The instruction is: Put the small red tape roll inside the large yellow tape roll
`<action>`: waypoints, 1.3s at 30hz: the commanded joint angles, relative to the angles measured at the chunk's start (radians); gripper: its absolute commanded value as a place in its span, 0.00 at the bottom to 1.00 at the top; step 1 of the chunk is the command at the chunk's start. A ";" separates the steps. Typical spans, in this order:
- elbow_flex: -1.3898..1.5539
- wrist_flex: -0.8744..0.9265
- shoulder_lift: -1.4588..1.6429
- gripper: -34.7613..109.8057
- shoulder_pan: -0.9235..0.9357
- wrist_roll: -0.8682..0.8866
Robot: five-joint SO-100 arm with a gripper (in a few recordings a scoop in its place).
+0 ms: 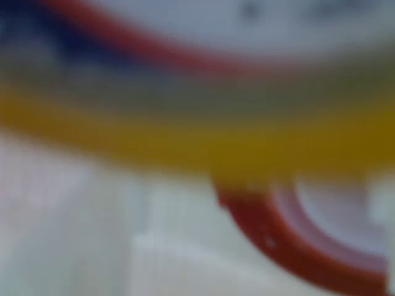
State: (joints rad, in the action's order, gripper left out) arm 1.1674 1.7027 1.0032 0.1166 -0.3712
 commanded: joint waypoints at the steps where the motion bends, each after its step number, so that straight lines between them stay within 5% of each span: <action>1: 0.034 -0.021 0.077 0.38 -0.006 -0.009; 6: 0.041 -0.046 0.060 0.24 -0.020 -0.011; 17: 0.025 -0.058 0.132 0.24 -0.029 -0.031; 26: -0.397 0.104 0.071 0.24 -0.002 -0.048; 39: -0.215 0.104 0.224 0.24 -0.034 -0.041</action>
State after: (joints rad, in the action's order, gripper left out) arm 0.9511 1.7840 1.1167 0.0445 -0.3896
